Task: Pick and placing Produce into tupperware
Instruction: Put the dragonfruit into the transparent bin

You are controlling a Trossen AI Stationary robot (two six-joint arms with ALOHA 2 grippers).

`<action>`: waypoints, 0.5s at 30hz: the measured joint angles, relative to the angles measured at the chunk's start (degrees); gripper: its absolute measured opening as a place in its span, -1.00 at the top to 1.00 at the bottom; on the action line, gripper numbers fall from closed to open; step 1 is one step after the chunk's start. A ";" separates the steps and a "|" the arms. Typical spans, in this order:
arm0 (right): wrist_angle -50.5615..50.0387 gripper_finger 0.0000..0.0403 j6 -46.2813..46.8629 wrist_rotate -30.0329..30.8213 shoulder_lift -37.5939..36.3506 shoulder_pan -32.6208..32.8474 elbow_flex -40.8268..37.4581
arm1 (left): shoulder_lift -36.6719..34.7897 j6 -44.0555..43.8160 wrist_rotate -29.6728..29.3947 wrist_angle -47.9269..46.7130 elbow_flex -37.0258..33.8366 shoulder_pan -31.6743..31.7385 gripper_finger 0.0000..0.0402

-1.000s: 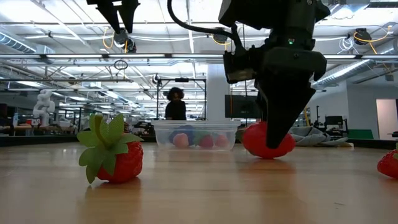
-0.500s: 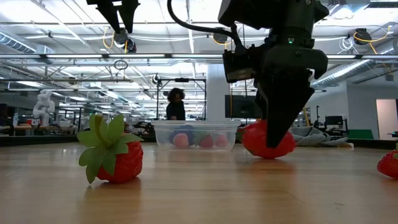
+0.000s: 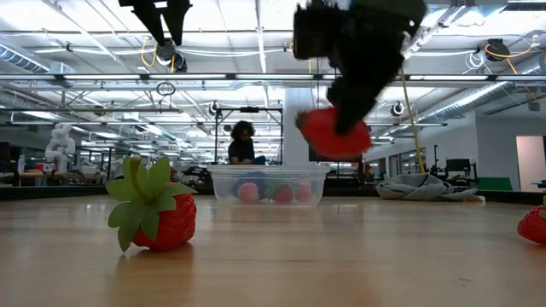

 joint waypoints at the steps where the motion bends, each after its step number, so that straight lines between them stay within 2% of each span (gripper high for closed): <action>1: 0.11 -0.14 -1.20 0.04 -0.24 -0.47 0.68 | 0.00 -0.04 0.00 -0.01 0.00 -0.02 -0.18; 6: -0.47 -0.14 -8.36 0.15 -0.24 -3.94 3.79 | 0.00 -0.41 0.01 0.01 0.00 0.00 -0.18; 15: 1.91 -0.15 -16.40 0.48 -0.22 -13.52 3.98 | 0.00 -0.46 -0.19 0.00 0.00 0.06 -0.18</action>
